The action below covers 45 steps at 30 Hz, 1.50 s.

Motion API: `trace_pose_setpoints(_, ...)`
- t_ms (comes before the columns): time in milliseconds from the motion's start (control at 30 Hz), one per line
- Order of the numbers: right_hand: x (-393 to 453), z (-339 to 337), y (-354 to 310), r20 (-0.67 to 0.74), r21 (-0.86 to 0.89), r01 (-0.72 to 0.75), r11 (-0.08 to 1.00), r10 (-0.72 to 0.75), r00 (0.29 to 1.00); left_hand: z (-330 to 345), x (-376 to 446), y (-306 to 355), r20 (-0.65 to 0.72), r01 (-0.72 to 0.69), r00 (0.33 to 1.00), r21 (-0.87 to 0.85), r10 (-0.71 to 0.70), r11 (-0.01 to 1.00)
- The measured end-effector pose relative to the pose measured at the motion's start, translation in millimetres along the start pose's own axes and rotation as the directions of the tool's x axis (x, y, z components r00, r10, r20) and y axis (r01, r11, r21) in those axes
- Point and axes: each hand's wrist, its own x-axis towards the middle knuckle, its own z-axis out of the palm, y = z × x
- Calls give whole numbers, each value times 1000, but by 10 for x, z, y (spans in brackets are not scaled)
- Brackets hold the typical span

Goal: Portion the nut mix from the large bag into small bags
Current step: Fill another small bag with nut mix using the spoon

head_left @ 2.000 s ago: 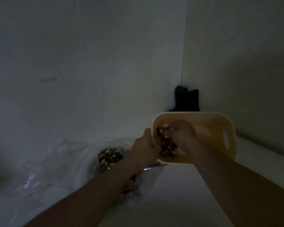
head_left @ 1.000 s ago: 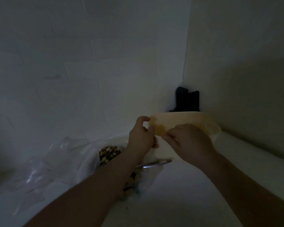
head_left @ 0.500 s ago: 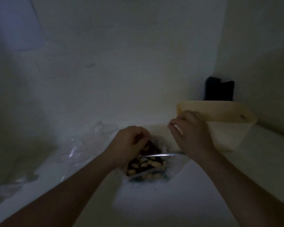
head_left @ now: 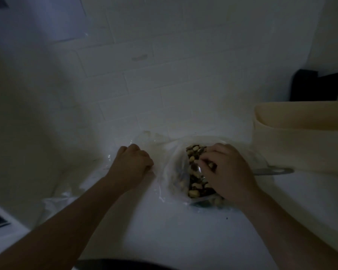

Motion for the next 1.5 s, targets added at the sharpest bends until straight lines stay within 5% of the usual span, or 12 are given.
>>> trace_pose_setpoints(167,-26,3,24,2,18,-44,999,44,999,1,129,-160,-212,132,962,-202,-175,970)
trace_pose_setpoints(267,-19,-33,11,-1,43,-88,995,88,996,-175,288,-186,-259,237,864,-546,-432,803)
trace_pose_setpoints(333,-17,-40,-8,-11,70,-96,993,97,995,-317,353,-90,-340,188,813,-613,-472,767)
trace_pose_setpoints(467,12,-49,-65,-76,208,-134,969,153,985,-582,391,371,-414,3,823,-682,-390,731)
trace_pose_setpoints(567,62,-121,-170,-86,487,-223,845,300,950,-568,458,782,-392,-114,860,-771,-326,627)
trace_pose_setpoints(667,93,-166,-216,-26,609,-233,758,313,949,-426,485,1038,-438,-230,879,-736,-188,637)
trace_pose_setpoints(867,68,-192,-111,-21,572,-220,790,282,959,-282,480,1148,-468,-350,882,-735,-60,581)
trace_pose_setpoints(1000,49,-186,-42,-128,176,-49,983,72,989,-209,396,1118,-462,-331,882,-750,-95,573)
trace_pose_setpoints(1133,5,-171,-27,-114,-77,-77,994,68,991,-208,333,1086,-527,-332,840,-692,-133,641)
trace_pose_setpoints(1300,-19,-231,-100,-84,130,-194,972,206,975,-199,334,1130,-647,-467,760,-486,55,738)
trace_pose_setpoints(1400,-32,-218,-170,46,244,-276,930,273,961,-211,294,1151,-563,-513,815,-589,138,625)
trace_pose_setpoints(1500,-49,-229,-205,97,355,-326,876,312,945,-217,260,1147,-440,-407,895,-732,77,547)
